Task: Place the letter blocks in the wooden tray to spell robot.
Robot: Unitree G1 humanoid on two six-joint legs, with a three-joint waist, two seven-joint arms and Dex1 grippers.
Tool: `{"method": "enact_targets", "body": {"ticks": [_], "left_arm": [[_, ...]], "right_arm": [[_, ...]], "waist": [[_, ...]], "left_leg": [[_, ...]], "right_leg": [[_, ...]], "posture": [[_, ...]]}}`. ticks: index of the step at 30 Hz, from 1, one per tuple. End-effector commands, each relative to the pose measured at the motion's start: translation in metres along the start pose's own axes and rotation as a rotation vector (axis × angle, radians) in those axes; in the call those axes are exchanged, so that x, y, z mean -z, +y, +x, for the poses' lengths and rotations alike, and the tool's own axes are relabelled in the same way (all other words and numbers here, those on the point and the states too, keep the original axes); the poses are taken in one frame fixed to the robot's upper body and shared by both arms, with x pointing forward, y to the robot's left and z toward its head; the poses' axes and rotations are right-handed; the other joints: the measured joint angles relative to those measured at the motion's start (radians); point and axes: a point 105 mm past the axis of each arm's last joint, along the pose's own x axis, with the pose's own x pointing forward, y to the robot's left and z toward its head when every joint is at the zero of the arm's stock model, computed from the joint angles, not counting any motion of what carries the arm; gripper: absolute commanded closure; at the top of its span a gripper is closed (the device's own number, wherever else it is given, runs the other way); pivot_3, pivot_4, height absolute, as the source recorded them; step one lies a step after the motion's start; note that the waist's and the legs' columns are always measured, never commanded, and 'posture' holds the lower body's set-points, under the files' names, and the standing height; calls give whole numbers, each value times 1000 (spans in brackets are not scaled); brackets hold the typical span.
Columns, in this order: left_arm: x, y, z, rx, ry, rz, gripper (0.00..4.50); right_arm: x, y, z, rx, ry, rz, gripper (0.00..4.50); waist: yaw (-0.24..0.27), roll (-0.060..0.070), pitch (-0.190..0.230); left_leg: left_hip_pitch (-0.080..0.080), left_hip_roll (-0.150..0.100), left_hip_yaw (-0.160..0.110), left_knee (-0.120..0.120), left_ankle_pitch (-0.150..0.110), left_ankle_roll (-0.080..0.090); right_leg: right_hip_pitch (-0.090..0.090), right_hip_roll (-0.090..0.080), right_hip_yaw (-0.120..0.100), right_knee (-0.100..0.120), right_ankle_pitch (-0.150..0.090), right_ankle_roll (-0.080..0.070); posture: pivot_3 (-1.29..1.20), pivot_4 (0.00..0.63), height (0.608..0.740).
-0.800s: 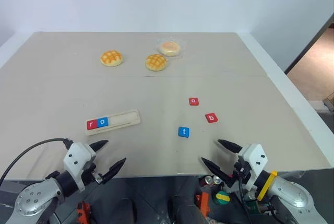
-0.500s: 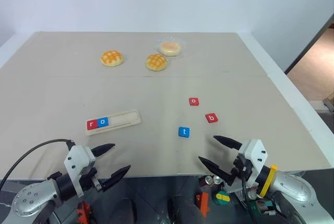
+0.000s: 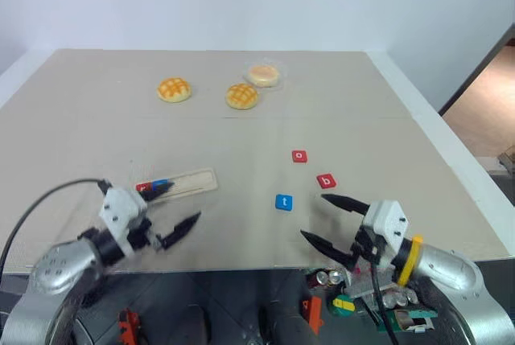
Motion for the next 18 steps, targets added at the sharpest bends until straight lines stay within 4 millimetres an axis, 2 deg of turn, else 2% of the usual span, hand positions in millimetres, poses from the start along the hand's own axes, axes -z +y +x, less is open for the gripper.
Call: {"method": "enact_targets", "body": {"ticks": [1,3,6,8,13,18], "left_arm": [[3,12,0,-7,24,67,0],[6,13,7,82,38,107,0],[13,2,13,283,77,109,0],[15,3,18,346,96,104,0],[8,29,35,367,103,89,0],[5,51,36,424,172,80,0]], "right_arm": [[-5,-2,9,-12,-24,-34,61],[-8,-3,18,-42,-41,-53,61],[-12,-3,30,-75,-58,-85,61],[-14,-5,35,-77,-70,-89,61],[-23,-4,43,-121,-103,-128,61],[-30,3,47,-145,-126,-132,61]], "waist": [[-1,0,0],[-1,0,0],[0,0,0],[1,0,0],[3,0,0],[0,0,0]], "left_leg": [[1,0,0,0,0,0],[3,0,1,-1,-1,-1],[1,-1,0,-3,-1,-2],[0,-1,0,-5,-1,-2],[-4,-1,-3,-4,-2,-2],[-4,-1,-3,-3,-2,-2]], "right_leg": [[0,0,0,0,1,0],[2,0,2,0,1,0],[0,0,0,1,0,1],[-1,1,0,1,-1,2],[-3,1,-1,1,1,8],[-3,1,-1,2,1,8]], "posture": [[0,150,740],[0,150,740],[0,150,740],[0,150,740],[0,150,740],[0,150,740]]}}
